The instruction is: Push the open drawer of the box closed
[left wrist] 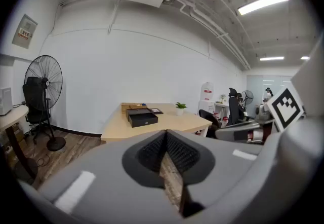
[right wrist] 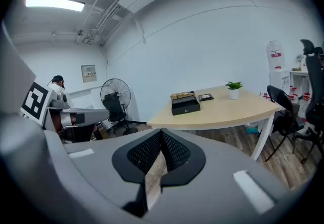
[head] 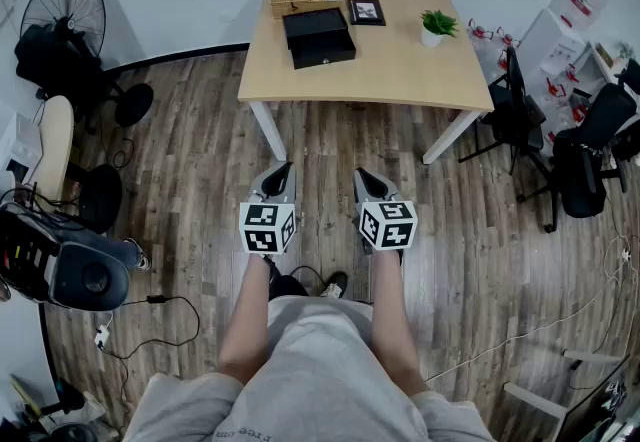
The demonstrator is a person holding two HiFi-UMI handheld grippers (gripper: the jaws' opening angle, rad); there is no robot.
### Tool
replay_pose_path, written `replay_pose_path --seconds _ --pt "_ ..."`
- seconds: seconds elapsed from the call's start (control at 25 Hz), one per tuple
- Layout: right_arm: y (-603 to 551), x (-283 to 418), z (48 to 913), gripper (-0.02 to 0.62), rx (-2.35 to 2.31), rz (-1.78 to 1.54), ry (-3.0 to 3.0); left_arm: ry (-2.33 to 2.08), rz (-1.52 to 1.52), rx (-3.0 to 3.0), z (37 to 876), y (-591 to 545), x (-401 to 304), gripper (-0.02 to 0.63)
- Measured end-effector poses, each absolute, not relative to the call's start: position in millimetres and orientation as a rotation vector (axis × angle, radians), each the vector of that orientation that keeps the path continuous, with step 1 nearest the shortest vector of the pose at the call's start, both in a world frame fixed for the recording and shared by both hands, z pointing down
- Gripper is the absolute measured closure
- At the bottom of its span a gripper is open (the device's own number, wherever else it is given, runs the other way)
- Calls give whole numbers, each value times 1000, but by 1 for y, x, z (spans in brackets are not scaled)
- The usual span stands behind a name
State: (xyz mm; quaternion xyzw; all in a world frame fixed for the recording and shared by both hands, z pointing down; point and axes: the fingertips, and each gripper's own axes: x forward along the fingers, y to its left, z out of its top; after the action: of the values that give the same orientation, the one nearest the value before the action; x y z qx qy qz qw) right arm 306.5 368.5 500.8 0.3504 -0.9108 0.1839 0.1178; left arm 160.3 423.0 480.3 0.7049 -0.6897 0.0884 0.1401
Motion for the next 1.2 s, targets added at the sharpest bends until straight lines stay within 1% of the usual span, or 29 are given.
replay_pose_path --seconds 0.28,0.48,0.6,0.8,1.2 --pt "367 317 501 592 1042 537 -2668 -2003 267 2046 479 421 167 554" --pt "362 328 480 592 1109 434 -2730 -2024 193 2046 468 427 165 554" --pt "359 330 473 592 1118 429 -2758 -2065 187 2020 465 432 155 554" --pt "356 326 475 592 1069 458 -2785 -2167 265 1952 465 436 131 554" --pt "316 301 495 592 1071 525 -2740 -2148 226 1925 476 410 96 554"
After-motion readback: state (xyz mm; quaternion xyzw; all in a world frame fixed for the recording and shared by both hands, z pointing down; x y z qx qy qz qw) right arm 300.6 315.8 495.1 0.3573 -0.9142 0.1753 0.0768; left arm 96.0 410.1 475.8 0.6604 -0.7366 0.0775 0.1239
